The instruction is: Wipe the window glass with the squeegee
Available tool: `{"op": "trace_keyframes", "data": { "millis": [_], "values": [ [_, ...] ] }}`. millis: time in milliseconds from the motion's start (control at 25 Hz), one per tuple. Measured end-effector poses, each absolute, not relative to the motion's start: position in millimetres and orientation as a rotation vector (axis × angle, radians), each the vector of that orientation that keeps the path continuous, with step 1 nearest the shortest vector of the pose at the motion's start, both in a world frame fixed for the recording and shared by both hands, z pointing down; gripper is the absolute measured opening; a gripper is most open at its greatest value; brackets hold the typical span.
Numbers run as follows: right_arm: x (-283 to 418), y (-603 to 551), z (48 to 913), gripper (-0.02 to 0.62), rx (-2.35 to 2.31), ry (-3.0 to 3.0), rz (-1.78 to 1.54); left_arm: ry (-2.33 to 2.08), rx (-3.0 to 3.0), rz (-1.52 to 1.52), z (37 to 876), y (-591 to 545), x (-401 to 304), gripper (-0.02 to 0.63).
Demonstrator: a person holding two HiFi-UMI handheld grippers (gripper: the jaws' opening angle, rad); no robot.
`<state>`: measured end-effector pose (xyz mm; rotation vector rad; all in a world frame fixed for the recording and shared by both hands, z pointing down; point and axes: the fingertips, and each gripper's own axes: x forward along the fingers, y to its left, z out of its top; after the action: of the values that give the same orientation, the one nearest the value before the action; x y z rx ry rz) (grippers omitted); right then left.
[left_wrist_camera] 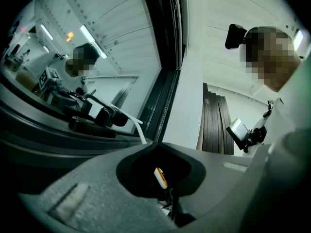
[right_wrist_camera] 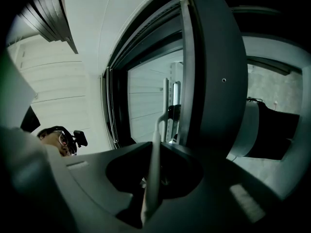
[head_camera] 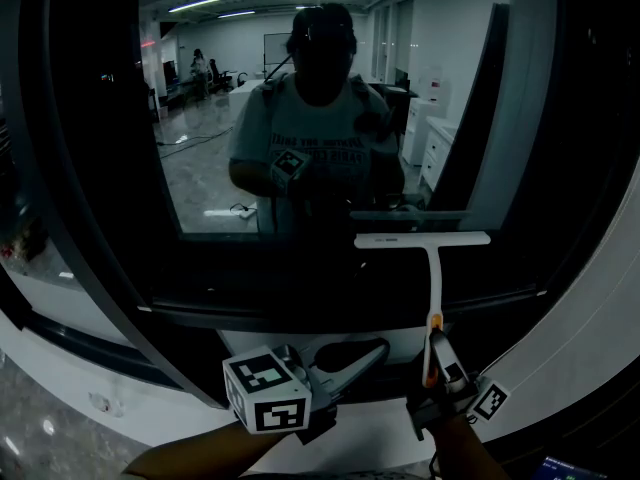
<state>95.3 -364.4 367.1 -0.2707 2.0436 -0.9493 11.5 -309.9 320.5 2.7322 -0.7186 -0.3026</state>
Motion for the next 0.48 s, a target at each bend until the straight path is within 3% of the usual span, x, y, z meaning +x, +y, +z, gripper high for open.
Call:
{"op": "trace_keyframes", "data": {
  "millis": [480],
  "values": [
    [69.3,-342.8,309.4,0.061,-0.176,2.058,-0.848,-0.694,2.767,-0.327,309.8,-293.1,-10.2,0.0]
  ]
}}
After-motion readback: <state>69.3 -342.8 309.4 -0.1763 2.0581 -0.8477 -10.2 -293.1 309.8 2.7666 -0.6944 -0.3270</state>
